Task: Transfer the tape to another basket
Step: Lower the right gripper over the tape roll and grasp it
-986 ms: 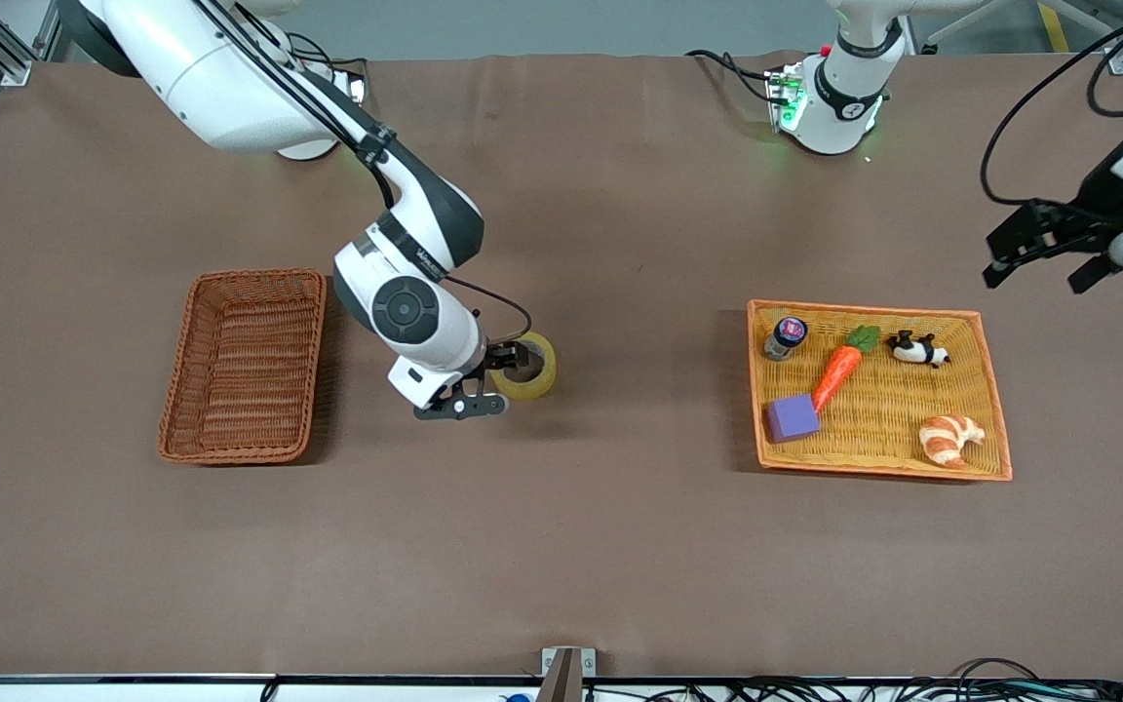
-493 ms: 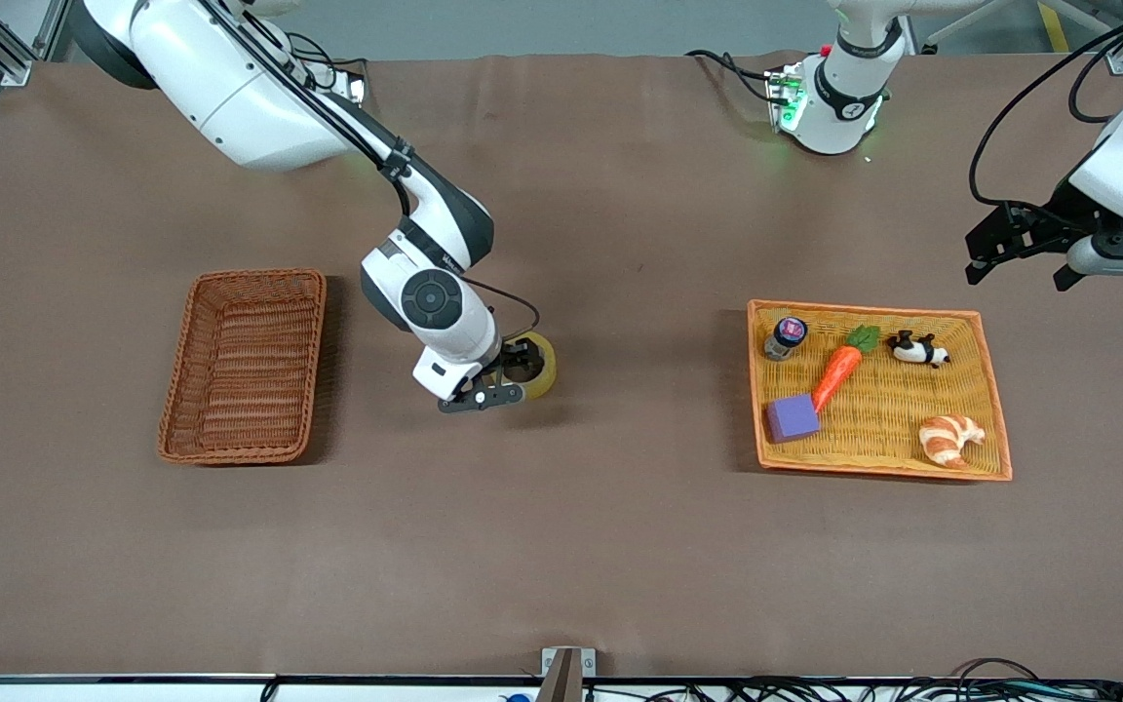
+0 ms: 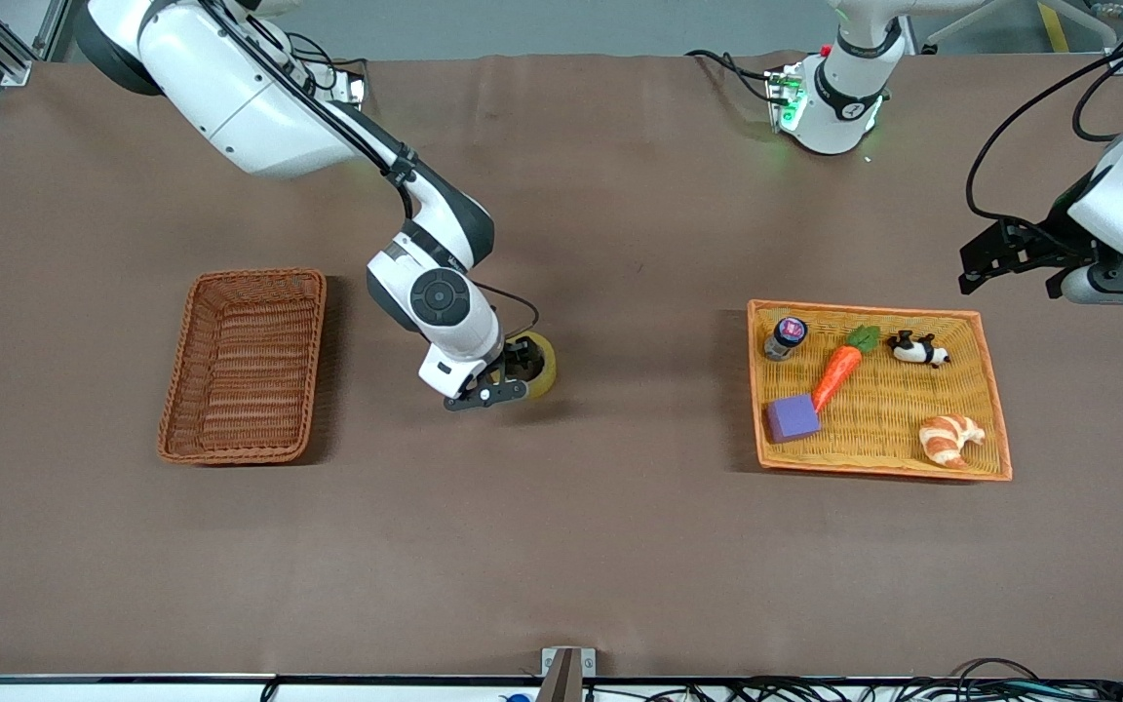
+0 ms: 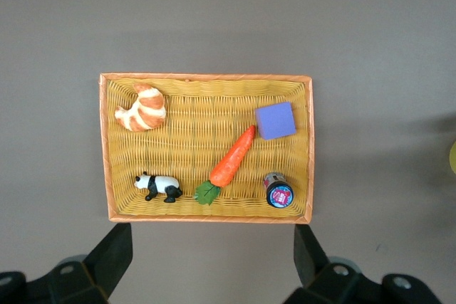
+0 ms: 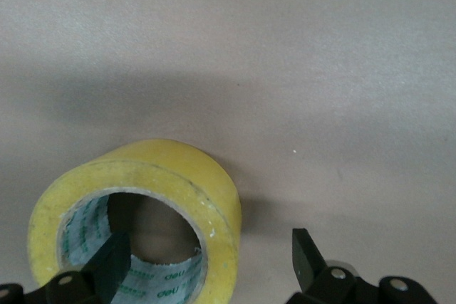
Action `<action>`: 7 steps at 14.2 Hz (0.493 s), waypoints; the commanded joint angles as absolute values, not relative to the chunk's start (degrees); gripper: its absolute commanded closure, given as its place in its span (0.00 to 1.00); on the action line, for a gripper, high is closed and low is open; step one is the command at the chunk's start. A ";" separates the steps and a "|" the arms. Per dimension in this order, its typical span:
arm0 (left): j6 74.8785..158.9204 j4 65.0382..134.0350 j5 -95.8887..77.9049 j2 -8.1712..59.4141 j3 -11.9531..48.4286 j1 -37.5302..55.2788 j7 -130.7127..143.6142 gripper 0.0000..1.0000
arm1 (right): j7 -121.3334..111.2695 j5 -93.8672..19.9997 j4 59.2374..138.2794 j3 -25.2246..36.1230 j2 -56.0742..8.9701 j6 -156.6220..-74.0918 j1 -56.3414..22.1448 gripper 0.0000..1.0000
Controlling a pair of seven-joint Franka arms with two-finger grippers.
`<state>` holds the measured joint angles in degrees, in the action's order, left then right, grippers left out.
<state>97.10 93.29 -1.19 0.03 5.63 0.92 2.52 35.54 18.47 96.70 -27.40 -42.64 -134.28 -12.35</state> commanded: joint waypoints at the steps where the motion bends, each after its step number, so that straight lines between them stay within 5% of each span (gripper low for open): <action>1: 96.41 92.99 -0.27 -0.18 5.89 1.23 3.43 0.00 | 39.01 22.57 97.38 -27.86 -43.24 -135.70 -12.57 0.00; 7: 98.17 92.98 0.35 0.61 5.89 0.88 3.43 0.00 | 39.81 26.27 97.47 -27.69 -44.21 -136.58 -12.39 0.00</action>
